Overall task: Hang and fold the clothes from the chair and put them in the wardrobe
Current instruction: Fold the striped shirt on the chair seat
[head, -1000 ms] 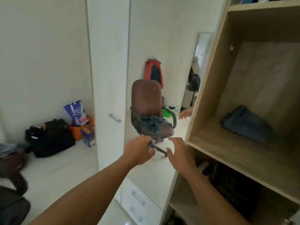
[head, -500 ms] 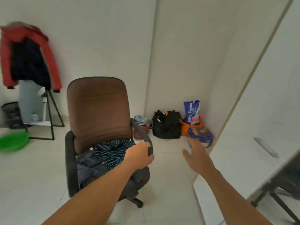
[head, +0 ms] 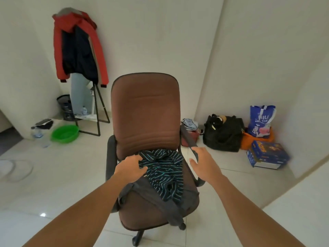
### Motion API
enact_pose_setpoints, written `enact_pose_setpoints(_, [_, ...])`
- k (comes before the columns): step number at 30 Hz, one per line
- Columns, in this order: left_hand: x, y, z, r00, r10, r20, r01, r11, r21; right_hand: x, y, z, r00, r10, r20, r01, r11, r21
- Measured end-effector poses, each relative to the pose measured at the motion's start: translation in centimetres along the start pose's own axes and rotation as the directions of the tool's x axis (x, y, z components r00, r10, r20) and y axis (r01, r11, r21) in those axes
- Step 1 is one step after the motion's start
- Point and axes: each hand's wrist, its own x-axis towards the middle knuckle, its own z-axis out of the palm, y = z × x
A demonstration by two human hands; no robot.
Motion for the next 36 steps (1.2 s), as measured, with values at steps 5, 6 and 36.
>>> enact_pose_setpoints(5, [9.1,-3.7,4.0,0.999,-0.011,0.038,0.009,0.999,0.048,8.3,1.0,2.9,0.992,-0.075,0.105,0.075,0.997,0.004])
enact_pose_setpoints(6, [10.6,-3.8,4.5,0.999,-0.020,0.044,0.017,0.998,0.054,10.4,1.5,3.8,0.988,-0.078,0.133,0.077,0.997,0.005])
enact_pose_setpoints(36, [41.4,-10.9,26.0,0.885,-0.069,0.460,-0.150,0.894,0.422,41.8,15.0,37.5,0.703,0.003,0.711,0.194,0.961,-0.196])
